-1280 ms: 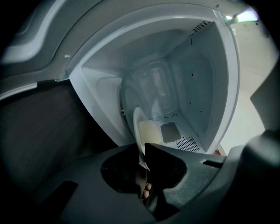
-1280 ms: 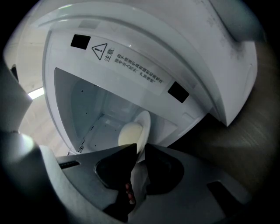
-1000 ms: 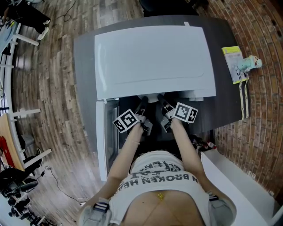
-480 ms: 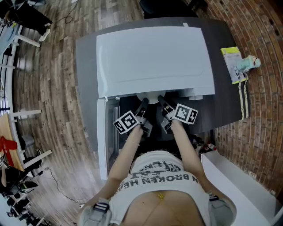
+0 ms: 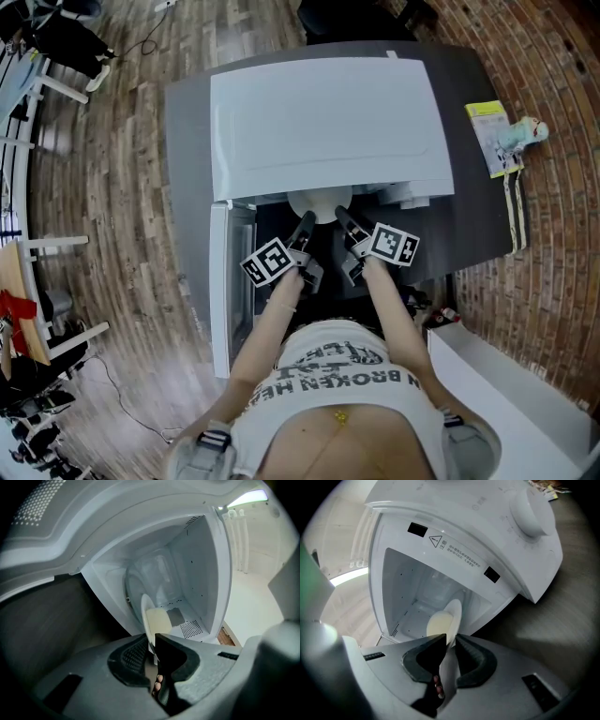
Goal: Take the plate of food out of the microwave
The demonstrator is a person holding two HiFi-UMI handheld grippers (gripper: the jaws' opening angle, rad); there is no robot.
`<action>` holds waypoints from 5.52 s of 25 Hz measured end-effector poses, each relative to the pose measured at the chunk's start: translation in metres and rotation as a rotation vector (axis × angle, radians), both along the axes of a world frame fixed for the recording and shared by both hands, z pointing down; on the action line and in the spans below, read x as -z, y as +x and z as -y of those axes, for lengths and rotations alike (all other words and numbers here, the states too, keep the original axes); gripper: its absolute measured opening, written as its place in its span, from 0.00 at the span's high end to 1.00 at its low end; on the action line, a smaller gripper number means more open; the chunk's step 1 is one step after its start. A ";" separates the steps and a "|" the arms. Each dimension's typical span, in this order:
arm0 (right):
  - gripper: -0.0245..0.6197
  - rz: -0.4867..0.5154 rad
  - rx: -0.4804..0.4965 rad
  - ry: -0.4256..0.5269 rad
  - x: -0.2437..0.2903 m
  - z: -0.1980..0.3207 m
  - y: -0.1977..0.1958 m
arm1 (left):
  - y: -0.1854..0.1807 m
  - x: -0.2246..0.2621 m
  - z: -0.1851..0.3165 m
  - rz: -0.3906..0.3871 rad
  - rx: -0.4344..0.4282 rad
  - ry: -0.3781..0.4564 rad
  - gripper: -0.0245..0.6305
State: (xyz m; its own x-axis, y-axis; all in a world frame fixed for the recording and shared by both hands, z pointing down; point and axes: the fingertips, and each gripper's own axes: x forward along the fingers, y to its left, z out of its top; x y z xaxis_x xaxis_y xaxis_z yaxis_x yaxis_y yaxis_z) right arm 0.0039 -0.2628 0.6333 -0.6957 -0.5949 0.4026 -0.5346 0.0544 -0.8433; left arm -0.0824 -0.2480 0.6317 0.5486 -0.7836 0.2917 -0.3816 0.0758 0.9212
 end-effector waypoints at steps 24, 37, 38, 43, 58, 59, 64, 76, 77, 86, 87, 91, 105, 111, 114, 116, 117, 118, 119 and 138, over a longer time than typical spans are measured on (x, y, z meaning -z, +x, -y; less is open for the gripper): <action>0.87 -0.021 -0.045 0.024 0.010 -0.038 0.003 | 0.002 0.009 -0.033 -0.009 -0.049 0.017 0.89; 0.87 0.000 -0.038 0.029 0.009 -0.050 0.007 | 0.006 0.010 -0.046 0.008 -0.048 0.033 0.89; 0.87 0.004 -0.031 0.028 0.009 -0.051 0.008 | 0.007 0.010 -0.047 0.011 -0.040 0.034 0.89; 0.87 0.016 0.014 0.020 0.012 -0.055 0.015 | 0.016 0.015 -0.056 0.005 0.010 0.039 0.89; 0.87 0.023 0.163 0.027 0.024 -0.077 0.032 | 0.036 0.027 -0.090 0.019 0.161 0.052 0.89; 0.87 0.024 0.168 0.025 0.024 -0.079 0.035 | 0.038 0.027 -0.093 0.020 0.165 0.050 0.89; 0.87 0.030 0.184 0.021 0.023 -0.092 0.044 | 0.048 0.027 -0.108 0.030 0.178 0.039 0.89; 0.87 0.040 0.241 0.024 0.023 -0.133 0.066 | 0.072 0.029 -0.154 0.041 0.227 0.051 0.89; 0.87 0.040 0.248 0.025 0.023 -0.137 0.067 | 0.074 0.029 -0.158 0.040 0.233 0.052 0.89; 0.87 0.046 0.280 0.015 0.020 -0.163 0.072 | 0.081 0.027 -0.186 0.044 0.259 0.045 0.89; 0.87 0.045 0.281 0.015 0.020 -0.164 0.072 | 0.081 0.026 -0.188 0.044 0.257 0.043 0.89; 0.87 0.047 0.280 0.014 0.018 -0.169 0.067 | 0.076 0.024 -0.193 0.039 0.258 0.044 0.89; 0.87 0.028 0.224 -0.006 0.008 -0.186 0.053 | 0.060 0.014 -0.206 0.023 0.190 0.019 0.89; 0.87 0.024 0.203 -0.009 0.004 -0.192 0.052 | 0.058 0.010 -0.209 0.021 0.155 0.015 0.89; 0.87 0.024 0.202 -0.010 0.004 -0.193 0.049 | 0.055 0.010 -0.210 0.022 0.151 0.016 0.89; 0.87 0.022 0.203 -0.010 0.003 -0.193 0.048 | 0.054 0.010 -0.211 0.023 0.150 0.016 0.89; 0.87 0.021 0.204 -0.010 0.003 -0.194 0.047 | 0.053 0.010 -0.212 0.023 0.151 0.016 0.89; 0.87 0.020 0.206 -0.010 0.003 -0.194 0.046 | 0.052 0.010 -0.212 0.023 0.152 0.017 0.89; 0.87 0.020 0.208 -0.009 0.003 -0.194 0.045 | 0.052 0.010 -0.213 0.024 0.154 0.019 0.89; 0.87 0.031 0.219 -0.007 0.007 -0.191 0.038 | 0.045 0.012 -0.211 0.024 0.174 0.026 0.89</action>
State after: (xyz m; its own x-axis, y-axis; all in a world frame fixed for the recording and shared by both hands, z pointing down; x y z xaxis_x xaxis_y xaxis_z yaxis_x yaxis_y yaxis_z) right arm 0.0419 -0.0717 0.6267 -0.8200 -0.4256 0.3826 -0.4846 0.1607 -0.8598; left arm -0.0371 -0.0366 0.6196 0.3968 -0.8737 0.2814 -0.3867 0.1190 0.9145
